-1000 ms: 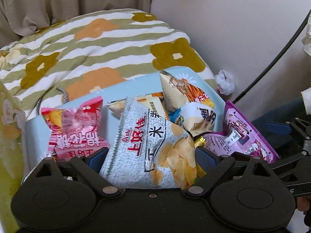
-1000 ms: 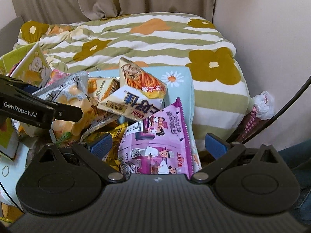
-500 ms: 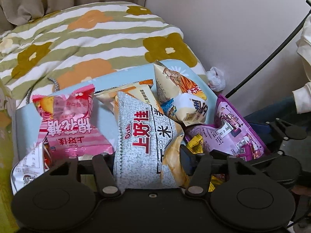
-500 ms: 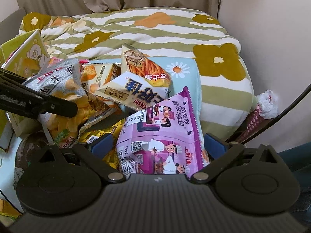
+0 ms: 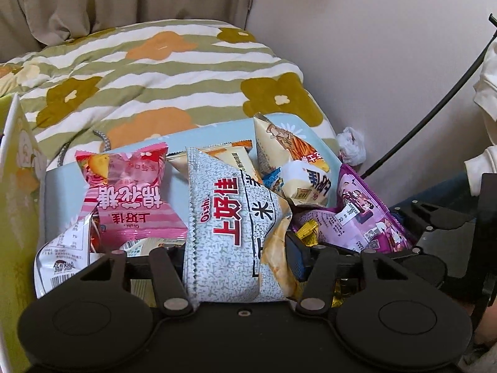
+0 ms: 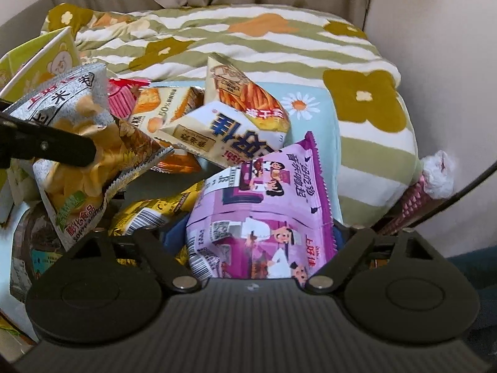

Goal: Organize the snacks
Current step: 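Grasp a white Oishi rice-cracker bag with the left tool while the right tool grasps a purple bag, then carry both bags over the yellow box and open both tools to drop them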

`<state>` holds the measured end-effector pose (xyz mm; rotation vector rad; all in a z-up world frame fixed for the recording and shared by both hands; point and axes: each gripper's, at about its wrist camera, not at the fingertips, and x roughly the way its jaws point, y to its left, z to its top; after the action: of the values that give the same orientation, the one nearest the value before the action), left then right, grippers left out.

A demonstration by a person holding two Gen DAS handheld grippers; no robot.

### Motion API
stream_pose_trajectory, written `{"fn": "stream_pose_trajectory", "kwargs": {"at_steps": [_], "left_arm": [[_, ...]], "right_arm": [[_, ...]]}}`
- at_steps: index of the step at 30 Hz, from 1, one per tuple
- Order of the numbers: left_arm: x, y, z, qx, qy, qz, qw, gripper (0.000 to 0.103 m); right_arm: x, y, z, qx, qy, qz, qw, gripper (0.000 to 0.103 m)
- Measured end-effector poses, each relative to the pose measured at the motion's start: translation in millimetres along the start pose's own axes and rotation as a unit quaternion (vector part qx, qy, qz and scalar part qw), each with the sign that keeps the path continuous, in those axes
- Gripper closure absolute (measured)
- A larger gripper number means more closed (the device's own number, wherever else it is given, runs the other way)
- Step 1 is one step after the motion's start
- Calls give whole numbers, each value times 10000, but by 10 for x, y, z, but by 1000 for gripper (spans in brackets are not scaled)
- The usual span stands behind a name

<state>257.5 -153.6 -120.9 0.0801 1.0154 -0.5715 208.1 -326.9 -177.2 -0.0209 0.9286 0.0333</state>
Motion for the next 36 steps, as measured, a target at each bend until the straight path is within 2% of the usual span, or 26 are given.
{"fn": "stream_pose_trajectory", "kwargs": {"at_steps": [1, 6, 14, 23, 29, 36], "left_arm": [[-5, -8, -10, -6, -17, 6, 10000, 44], [-82, -49, -59, -80, -147, 17, 9999, 44], [-354, -161, -83, -221, -509, 116, 9984, 44], [-1001, -303, -158, -530, -1220, 426, 9902, 44], [-1556, -99, -228, -823, -1666, 762, 9796, 44], [-2039, 520, -327, -1182, -1922, 1204, 9668, 43]], "right_arm": [[-16, 19, -6, -88, -34, -56, 9999, 19], [-82, 16, -20, -122, -59, -63, 9999, 25], [-407, -65, -19, -191, -366, -106, 9991, 26], [-950, -82, 65, -575, -869, 55, 9945, 26], [-1325, 141, 346, -668, -1237, 464, 9890, 26], [-1514, 790, 830, -520, -1536, 1022, 9815, 25]]}}
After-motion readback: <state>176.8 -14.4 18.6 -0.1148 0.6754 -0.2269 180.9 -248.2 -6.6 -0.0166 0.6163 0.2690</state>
